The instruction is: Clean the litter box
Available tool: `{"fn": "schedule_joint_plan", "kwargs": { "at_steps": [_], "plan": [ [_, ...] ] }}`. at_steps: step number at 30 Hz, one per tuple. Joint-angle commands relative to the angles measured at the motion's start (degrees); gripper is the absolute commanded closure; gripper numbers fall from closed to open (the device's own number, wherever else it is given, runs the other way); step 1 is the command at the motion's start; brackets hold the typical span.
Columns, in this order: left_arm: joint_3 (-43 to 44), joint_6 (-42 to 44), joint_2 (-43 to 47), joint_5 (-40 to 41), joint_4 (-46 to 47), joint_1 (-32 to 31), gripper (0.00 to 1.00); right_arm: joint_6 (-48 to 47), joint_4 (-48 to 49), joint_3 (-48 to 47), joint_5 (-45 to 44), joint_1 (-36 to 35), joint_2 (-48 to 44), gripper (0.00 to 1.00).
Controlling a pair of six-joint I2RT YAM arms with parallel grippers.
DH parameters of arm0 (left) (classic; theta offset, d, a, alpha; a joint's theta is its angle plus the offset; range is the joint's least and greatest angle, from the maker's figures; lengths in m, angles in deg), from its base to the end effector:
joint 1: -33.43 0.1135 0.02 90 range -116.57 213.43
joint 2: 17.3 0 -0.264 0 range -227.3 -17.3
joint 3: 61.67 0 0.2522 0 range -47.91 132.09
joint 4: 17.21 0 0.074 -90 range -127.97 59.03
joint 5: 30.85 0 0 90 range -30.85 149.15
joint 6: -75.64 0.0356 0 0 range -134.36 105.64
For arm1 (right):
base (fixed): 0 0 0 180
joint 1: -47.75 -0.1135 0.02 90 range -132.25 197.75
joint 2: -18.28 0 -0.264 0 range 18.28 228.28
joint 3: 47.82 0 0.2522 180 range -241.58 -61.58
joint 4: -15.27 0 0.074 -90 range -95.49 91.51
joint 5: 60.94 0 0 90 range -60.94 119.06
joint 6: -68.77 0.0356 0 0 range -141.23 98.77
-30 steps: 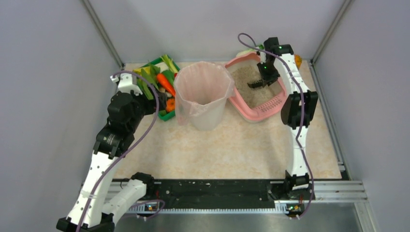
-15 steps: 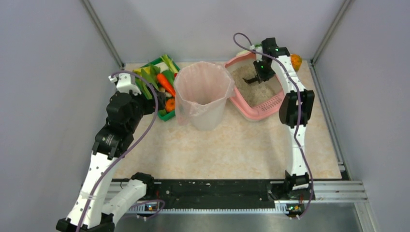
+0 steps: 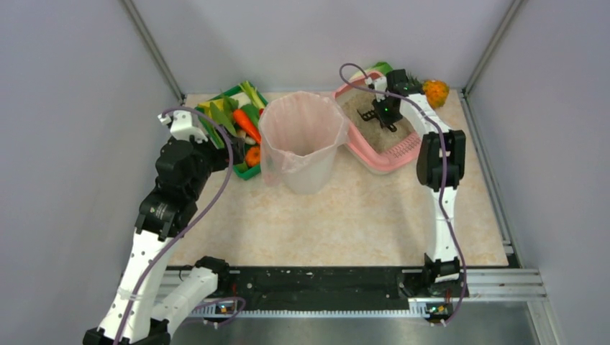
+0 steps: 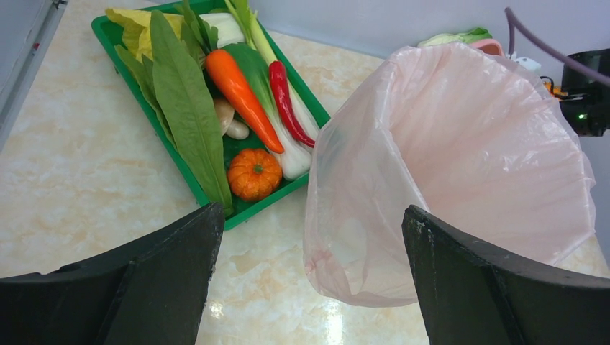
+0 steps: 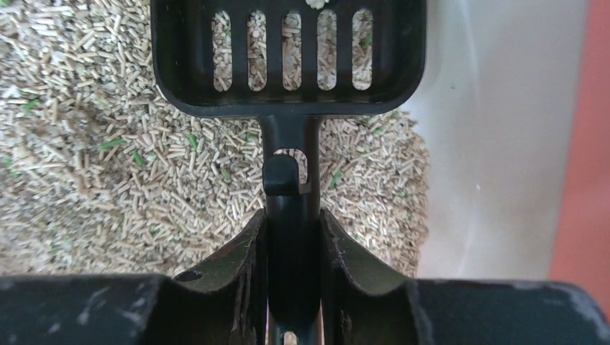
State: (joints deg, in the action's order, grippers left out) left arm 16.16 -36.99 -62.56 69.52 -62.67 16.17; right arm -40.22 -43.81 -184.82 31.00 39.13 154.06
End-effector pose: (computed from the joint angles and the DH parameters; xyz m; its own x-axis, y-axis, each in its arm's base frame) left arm 0.1480 -0.0393 0.4125 -0.2445 -0.3204 -0.9152 0.0328 0.9406 -0.3380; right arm 0.5136 0.0791 0.2102 -0.7371 -0.4407 -0.5124 -0.4309 0.8905 -0.1460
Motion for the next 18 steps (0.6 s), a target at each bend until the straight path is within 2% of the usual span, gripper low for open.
{"fn": "schedule_joint_plan", "kwargs": {
  "at_steps": [1,8,18],
  "plan": [
    [1.5,-0.7,1.0,1.1,0.9,-0.1,0.01,-3.2,19.5,5.4,1.4,-0.5,-2.5,1.00],
    [1.4,-0.7,1.4,1.3,0.7,-0.1,0.01,-4.1,24.3,7.8,6.9,-0.4,-3.8,1.00],
    [0.6,-1.3,2.8,1.3,0.8,-0.1,0.01,2.3,34.6,17.3,13.4,1.4,-11.0,1.00]
  ]
}}
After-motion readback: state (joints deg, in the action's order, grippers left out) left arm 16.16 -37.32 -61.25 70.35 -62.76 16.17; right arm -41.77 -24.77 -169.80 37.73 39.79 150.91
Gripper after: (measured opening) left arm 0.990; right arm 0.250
